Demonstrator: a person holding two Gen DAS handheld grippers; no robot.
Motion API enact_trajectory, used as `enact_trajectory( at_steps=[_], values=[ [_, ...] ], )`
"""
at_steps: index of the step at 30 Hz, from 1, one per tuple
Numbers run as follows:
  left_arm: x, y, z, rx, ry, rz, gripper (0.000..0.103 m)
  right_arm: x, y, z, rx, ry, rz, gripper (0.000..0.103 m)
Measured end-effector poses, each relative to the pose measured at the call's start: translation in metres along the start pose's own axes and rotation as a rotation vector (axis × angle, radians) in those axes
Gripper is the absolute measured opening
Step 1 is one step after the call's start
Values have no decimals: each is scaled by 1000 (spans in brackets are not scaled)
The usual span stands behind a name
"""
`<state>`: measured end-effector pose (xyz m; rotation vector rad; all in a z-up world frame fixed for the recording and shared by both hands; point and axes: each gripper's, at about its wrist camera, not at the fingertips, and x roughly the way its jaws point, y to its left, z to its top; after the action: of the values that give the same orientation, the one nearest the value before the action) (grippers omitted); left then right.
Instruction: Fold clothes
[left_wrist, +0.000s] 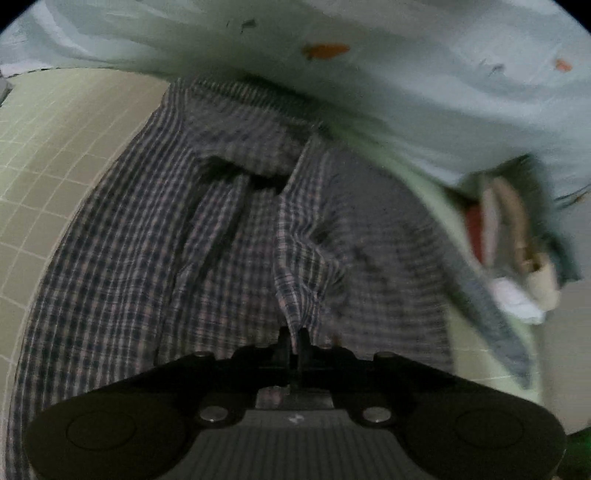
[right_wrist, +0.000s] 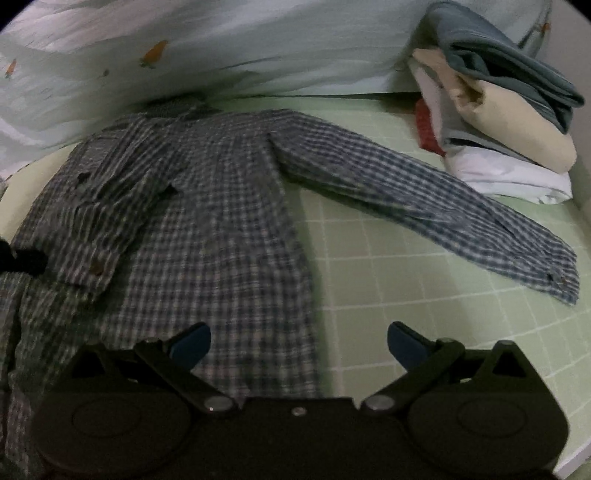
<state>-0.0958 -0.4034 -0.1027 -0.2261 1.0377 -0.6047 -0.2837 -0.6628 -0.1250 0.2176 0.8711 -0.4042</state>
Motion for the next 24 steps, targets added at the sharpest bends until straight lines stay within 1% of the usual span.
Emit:
enact_trajectory(
  at_steps=[4,5,6,8,10,13,15,21,24],
  values=[
    [-34,21,-9,-121,-34,-130,2,-1,21,-4,-12,0,22,103],
    [-41,29,-12,-153,-45,-148,2,-2,27,-5,-19,2,29,103],
    [-51,39,-16,-175,-58,-144,2,-2,34,-8,-28,5,37,103],
    [-66,57,-22,-204,-75,-109,2,-2,47,-13,-51,15,53,103],
    [-78,79,-32,-265,-80,-69,1,-3,60,-19,-71,27,65,103],
    [-87,106,-44,-310,-59,30,1,-4,77,-28,-96,45,79,103],
    [-87,119,-50,-333,-31,73,2,-5,87,-33,-109,59,84,103],
    [-72,129,-59,-298,46,151,3,-14,104,-47,-142,76,74,103],
    [-63,136,-65,-283,89,168,3,-19,106,-53,-143,85,60,103]
  ],
)
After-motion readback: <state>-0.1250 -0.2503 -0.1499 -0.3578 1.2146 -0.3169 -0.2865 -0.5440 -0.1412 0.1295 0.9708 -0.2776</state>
